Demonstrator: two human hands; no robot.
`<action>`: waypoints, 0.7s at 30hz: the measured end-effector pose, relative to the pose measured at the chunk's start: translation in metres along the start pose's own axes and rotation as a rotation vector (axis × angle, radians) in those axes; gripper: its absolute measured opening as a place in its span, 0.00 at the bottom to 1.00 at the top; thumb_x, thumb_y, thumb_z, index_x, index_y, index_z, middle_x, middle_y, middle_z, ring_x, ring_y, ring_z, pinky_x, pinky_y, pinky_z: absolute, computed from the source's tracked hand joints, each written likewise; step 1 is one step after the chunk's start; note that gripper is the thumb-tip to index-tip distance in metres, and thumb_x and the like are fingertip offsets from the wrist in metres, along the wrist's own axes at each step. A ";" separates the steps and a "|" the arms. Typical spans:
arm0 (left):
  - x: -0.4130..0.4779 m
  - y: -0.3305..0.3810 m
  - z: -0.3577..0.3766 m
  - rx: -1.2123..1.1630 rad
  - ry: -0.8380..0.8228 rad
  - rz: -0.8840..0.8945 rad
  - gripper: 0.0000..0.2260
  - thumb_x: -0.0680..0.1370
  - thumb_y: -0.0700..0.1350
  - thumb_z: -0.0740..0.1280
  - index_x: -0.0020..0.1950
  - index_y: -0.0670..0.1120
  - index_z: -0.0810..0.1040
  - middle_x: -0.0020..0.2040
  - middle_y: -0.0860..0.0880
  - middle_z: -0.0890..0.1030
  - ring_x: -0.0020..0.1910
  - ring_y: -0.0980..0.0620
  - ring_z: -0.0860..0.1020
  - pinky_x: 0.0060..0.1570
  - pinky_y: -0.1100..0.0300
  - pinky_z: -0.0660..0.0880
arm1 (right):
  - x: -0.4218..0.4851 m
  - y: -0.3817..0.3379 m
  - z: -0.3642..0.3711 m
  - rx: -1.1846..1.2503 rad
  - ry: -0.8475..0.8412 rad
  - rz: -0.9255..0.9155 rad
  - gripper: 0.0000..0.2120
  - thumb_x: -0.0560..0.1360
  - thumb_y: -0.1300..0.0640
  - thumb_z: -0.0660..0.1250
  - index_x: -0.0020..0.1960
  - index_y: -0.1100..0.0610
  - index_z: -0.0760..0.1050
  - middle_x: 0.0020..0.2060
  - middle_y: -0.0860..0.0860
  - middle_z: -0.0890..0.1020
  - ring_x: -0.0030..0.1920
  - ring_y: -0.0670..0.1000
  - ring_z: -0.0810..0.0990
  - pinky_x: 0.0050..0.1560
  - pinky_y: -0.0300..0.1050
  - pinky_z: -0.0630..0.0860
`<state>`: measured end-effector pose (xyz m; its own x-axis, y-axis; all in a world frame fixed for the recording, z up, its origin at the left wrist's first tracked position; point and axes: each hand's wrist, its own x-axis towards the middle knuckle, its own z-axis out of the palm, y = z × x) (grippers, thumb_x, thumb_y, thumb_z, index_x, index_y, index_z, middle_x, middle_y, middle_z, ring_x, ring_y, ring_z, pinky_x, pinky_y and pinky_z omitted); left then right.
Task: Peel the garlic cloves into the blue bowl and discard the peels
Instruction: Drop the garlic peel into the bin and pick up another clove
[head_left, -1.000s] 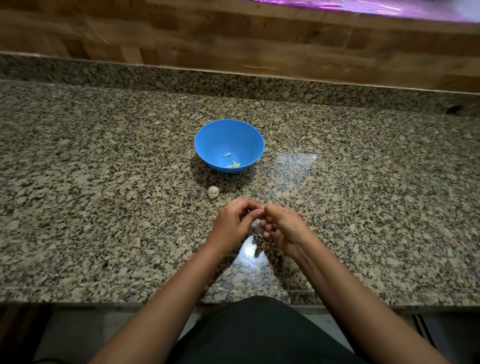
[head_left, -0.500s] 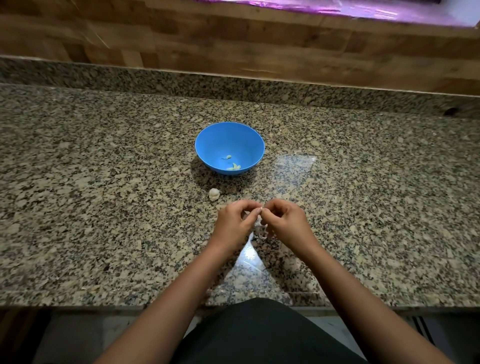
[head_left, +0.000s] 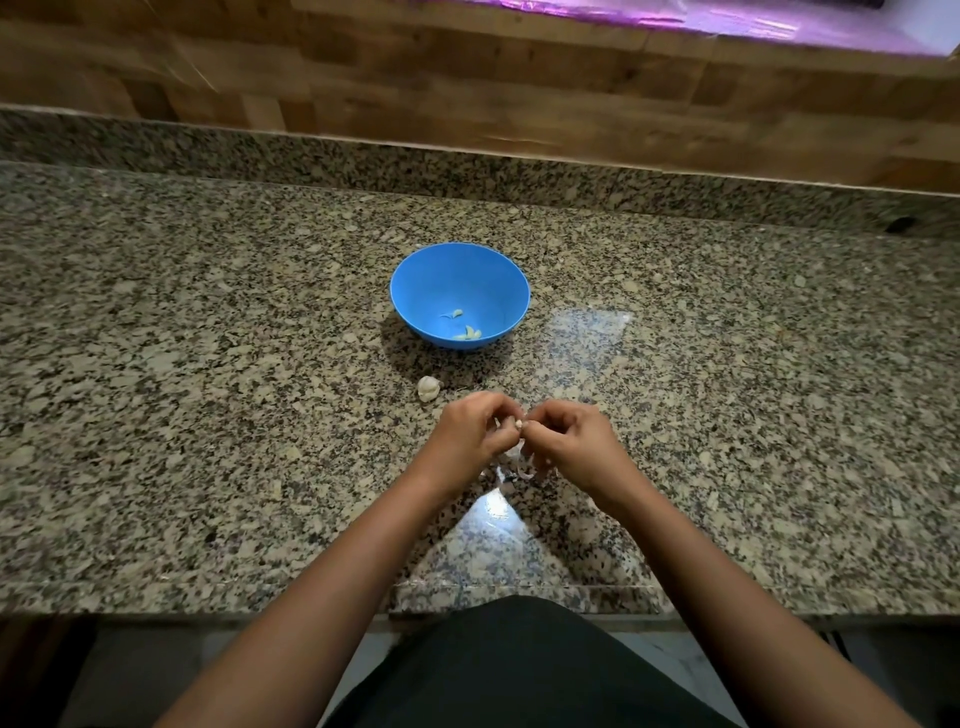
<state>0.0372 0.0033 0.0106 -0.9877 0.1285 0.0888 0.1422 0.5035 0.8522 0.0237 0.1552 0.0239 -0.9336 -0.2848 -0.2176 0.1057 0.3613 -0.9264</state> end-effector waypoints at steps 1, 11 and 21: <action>0.001 -0.001 0.000 -0.020 -0.007 -0.023 0.05 0.77 0.40 0.66 0.51 0.44 0.79 0.45 0.49 0.79 0.39 0.53 0.78 0.41 0.66 0.77 | 0.001 0.000 0.000 0.047 -0.001 0.023 0.06 0.75 0.63 0.65 0.41 0.64 0.76 0.32 0.55 0.79 0.30 0.49 0.76 0.33 0.45 0.77; 0.001 -0.001 -0.006 -0.272 -0.051 -0.213 0.04 0.74 0.40 0.70 0.46 0.48 0.81 0.34 0.54 0.78 0.32 0.57 0.72 0.30 0.68 0.70 | 0.002 -0.001 -0.003 -0.079 -0.069 0.011 0.07 0.77 0.59 0.65 0.43 0.62 0.77 0.35 0.56 0.81 0.31 0.49 0.79 0.37 0.47 0.80; 0.001 -0.001 -0.006 -0.371 -0.053 -0.241 0.06 0.75 0.37 0.69 0.51 0.39 0.81 0.34 0.53 0.79 0.28 0.65 0.75 0.30 0.72 0.70 | 0.002 -0.004 0.002 0.006 -0.011 0.027 0.07 0.76 0.61 0.64 0.44 0.66 0.76 0.33 0.56 0.80 0.31 0.51 0.77 0.35 0.47 0.78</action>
<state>0.0353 -0.0023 0.0136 -0.9837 0.0938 -0.1531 -0.1338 0.1855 0.9735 0.0221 0.1514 0.0263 -0.9264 -0.2847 -0.2464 0.1333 0.3639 -0.9218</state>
